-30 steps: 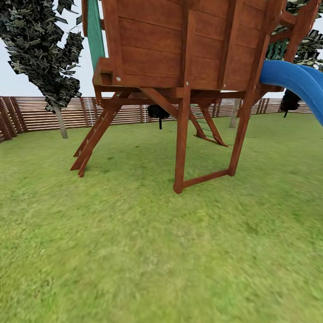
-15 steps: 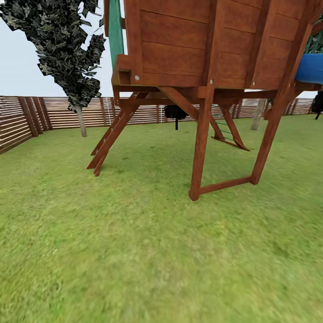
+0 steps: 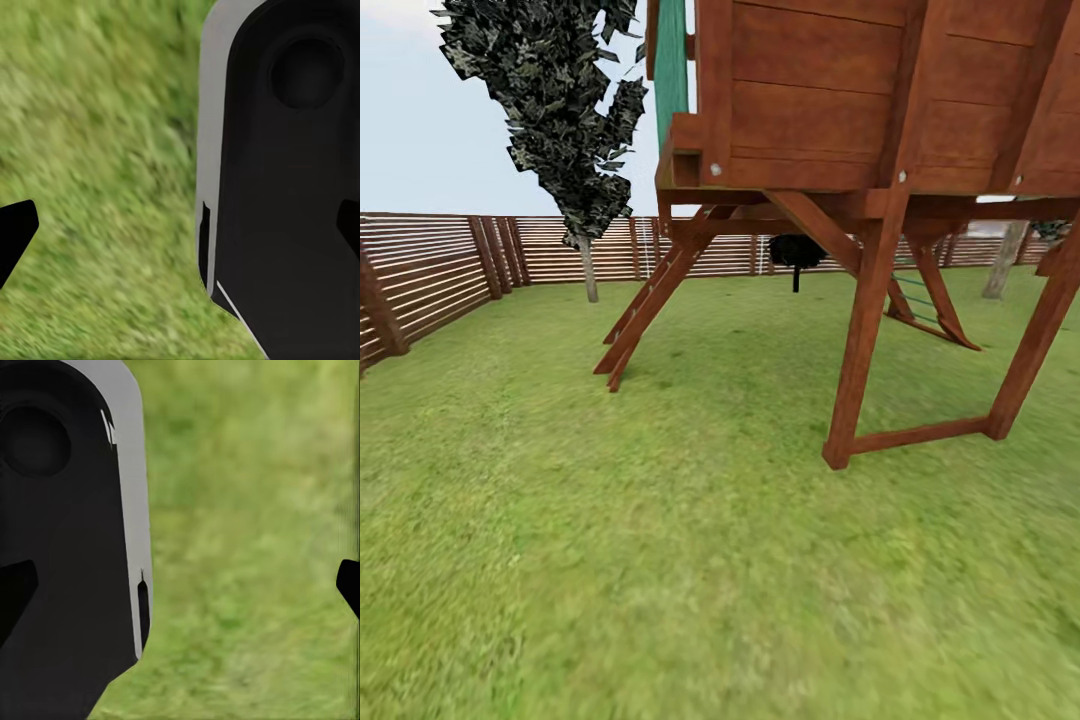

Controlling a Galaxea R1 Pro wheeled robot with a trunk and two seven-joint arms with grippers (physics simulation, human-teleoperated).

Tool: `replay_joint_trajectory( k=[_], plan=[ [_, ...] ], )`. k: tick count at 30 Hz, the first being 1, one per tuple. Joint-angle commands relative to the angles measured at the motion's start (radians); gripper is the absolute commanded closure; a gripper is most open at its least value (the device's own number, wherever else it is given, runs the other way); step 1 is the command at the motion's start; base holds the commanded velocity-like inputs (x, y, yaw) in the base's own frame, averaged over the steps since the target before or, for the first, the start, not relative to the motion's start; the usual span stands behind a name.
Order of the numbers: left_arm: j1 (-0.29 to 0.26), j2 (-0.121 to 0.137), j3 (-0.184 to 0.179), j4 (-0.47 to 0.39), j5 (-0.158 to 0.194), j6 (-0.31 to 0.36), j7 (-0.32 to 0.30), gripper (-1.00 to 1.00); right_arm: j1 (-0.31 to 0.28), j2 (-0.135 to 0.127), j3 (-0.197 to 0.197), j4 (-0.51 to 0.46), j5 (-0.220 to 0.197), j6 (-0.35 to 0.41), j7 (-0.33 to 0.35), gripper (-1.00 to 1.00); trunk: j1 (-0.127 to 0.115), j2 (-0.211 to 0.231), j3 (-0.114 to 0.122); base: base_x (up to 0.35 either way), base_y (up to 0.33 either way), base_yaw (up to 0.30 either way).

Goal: Take the three Easter eggs out of the wicker basket on the lawn in the garden, then place them on the lawn next to a single tree (choose any tree) so that all three eggs are next to the same tree and none are left in the basket.

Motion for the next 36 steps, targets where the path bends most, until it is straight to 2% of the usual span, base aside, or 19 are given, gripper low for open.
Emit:
replay_joint_trajectory(
  k=[1,36],
  plan=[
    [0.001,0.000,0.001,-0.002,0.000,0.001,-0.001,-1.00,-0.001,0.000,0.001,0.002,-0.001,-0.001,-0.002,-1.00,0.001,0.000,-0.001,0.336,0.000,0.254],
    [0.001,0.000,-0.001,-0.002,-0.004,0.001,-0.001,-1.00,-0.001,0.000,0.001,0.001,-0.001,-0.002,-0.002,-1.00,0.001,0.000,-0.001,0.321,0.014,0.255]
  ],
)
